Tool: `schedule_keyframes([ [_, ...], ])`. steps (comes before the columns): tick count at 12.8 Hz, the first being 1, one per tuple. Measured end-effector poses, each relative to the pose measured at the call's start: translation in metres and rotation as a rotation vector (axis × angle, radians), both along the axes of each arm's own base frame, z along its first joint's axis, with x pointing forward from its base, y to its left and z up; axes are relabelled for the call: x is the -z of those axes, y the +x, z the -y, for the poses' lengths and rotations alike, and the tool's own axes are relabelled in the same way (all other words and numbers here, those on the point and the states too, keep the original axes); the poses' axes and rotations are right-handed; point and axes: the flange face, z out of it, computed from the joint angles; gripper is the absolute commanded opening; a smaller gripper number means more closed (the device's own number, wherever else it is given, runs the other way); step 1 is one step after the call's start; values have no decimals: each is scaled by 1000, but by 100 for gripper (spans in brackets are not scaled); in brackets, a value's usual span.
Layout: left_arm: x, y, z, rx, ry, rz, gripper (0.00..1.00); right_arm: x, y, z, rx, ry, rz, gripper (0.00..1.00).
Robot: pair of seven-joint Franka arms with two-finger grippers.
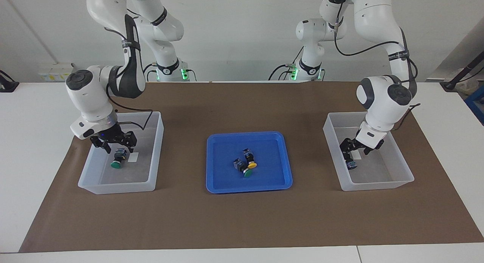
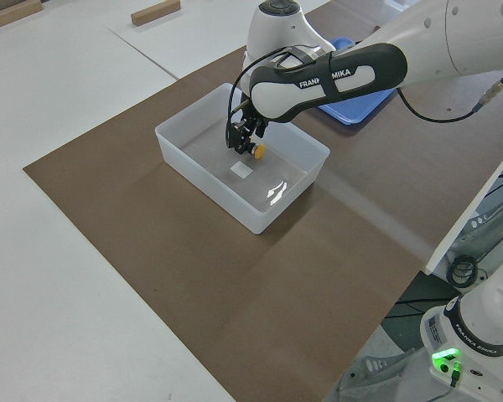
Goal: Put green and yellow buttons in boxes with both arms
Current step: 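Carry the yellow button into the left bin while the right carries green, then release the buttons in the bins and reach both grippers back to the tray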
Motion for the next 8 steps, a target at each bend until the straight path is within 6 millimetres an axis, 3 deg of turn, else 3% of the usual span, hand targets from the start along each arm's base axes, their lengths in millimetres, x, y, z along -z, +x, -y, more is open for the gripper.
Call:
schedule_keyframes([
  [2,-57,14,12,15,-5,11,100,-27,12,-53,-24,8,28,97],
  [4,-90,19,35,2,-38,37,100,-40,15,-102,-61,18,54,100],
  [8,-93,8,141,-106,-85,53,100,-37,11,-193,-160,35,70,100],
])
